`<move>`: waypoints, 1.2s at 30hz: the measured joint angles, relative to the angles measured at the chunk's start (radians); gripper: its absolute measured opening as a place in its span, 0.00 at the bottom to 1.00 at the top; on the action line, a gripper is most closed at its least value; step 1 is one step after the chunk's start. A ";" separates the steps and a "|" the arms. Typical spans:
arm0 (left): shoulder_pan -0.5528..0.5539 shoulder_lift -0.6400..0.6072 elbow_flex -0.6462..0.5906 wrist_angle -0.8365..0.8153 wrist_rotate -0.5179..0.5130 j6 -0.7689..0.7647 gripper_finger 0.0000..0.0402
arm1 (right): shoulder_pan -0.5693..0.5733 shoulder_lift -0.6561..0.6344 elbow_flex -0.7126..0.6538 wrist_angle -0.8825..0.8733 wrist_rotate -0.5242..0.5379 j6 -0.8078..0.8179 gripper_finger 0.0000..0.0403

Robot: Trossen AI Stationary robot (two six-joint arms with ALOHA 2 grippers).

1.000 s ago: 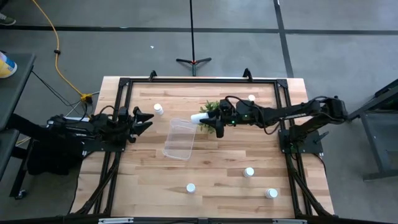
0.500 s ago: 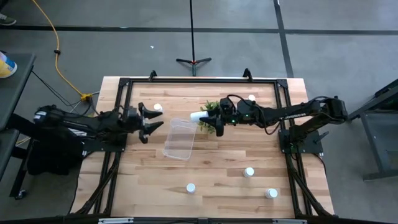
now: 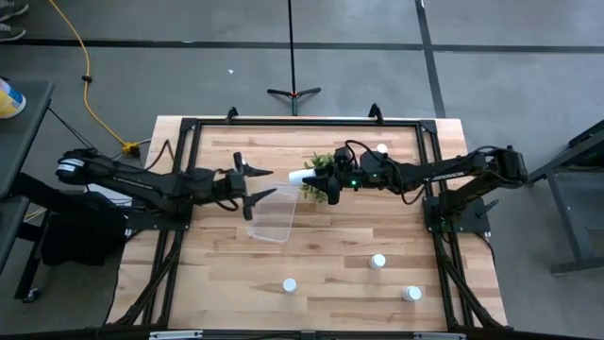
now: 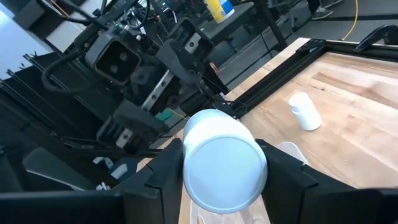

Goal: Pick and place pill bottles into a basket
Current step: Put the white pill bottle into the transparent bin

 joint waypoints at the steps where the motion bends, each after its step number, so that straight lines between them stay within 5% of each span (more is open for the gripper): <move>1: 0.000 0.020 0.011 -0.001 -0.010 0.008 0.65 | 0.000 0.000 0.000 0.000 -0.002 0.000 0.39; 8: 0.000 0.110 0.099 -0.040 -0.054 -0.009 0.65 | 0.000 0.000 0.000 -0.009 -0.003 -0.031 0.39; 19: 0.001 0.239 0.347 -0.414 -0.054 -0.004 0.65 | -0.003 0.000 0.000 -0.084 0.019 -0.077 0.39; 36: 0.081 0.397 0.509 -0.527 0.012 0.008 0.65 | -0.003 0.000 0.001 -0.124 0.058 -0.105 0.39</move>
